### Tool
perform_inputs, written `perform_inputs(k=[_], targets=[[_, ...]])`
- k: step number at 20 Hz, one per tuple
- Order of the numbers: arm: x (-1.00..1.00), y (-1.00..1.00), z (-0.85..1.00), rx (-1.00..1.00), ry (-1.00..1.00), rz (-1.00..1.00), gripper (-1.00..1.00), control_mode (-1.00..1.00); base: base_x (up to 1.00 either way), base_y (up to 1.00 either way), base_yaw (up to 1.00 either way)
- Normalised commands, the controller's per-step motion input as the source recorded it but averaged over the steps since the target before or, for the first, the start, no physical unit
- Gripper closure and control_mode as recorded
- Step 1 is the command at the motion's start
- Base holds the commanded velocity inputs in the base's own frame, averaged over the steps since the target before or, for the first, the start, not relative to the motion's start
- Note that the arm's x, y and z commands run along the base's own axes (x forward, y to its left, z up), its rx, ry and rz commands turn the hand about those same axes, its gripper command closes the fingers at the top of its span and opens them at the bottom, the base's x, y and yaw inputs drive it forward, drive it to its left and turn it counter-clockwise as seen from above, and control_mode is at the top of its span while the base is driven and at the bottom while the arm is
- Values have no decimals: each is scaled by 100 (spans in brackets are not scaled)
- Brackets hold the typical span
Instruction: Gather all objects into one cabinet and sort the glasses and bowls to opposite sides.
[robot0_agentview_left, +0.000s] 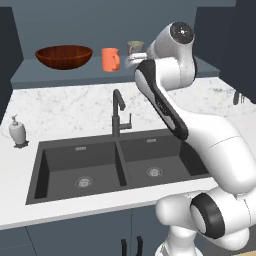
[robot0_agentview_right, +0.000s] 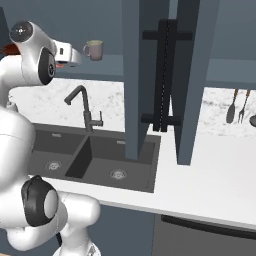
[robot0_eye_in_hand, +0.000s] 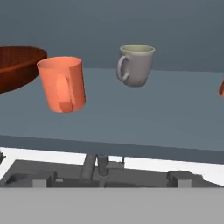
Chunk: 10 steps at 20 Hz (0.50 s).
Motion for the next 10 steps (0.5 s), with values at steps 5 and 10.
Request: perform_inputs(k=[5, 10], targets=[[-7, 46, 1, 9, -7, 29, -100, -100, 0, 0, 0], [0, 44, 1, 1, -11, 11, -100, -100, 0, 0, 0]])
